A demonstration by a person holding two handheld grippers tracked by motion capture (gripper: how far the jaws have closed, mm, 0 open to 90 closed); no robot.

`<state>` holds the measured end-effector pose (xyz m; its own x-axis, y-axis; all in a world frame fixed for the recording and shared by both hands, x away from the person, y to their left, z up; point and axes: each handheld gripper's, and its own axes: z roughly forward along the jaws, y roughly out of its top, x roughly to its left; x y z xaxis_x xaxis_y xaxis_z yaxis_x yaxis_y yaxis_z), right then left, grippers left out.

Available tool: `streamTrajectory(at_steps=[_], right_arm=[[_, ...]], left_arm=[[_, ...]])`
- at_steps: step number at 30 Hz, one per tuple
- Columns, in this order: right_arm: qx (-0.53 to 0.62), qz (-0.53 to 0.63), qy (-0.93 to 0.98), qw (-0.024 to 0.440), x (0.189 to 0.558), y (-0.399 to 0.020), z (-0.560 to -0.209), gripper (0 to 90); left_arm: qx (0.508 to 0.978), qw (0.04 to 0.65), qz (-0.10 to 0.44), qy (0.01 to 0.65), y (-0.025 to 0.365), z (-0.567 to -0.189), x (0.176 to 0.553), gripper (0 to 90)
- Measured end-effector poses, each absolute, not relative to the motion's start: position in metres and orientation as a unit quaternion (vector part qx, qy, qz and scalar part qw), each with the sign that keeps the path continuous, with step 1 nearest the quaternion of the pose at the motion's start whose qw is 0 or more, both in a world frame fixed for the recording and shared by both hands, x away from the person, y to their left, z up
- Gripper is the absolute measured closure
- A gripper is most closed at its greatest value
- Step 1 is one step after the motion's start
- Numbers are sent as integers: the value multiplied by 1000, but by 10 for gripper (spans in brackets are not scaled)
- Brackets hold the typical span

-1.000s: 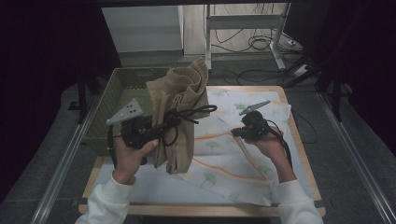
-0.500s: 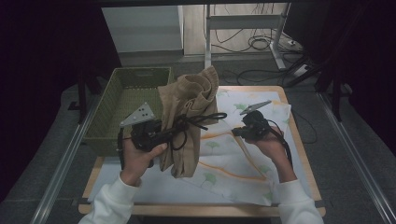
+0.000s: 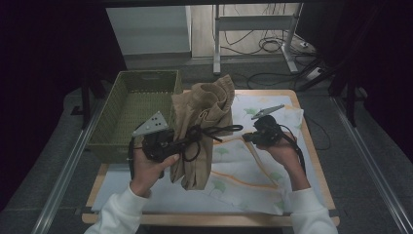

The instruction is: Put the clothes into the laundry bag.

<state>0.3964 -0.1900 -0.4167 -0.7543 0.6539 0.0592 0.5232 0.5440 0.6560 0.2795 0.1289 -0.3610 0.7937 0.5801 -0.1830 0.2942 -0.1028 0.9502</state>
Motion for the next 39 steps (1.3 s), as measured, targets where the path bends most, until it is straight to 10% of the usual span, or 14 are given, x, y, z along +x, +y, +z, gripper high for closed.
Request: streamTrajectory(at_steps=[39], right_arm=[[342,341,870,93,398,-194,-417,886]], left_arm=[[774,562,85,279,102,-389,263,779]])
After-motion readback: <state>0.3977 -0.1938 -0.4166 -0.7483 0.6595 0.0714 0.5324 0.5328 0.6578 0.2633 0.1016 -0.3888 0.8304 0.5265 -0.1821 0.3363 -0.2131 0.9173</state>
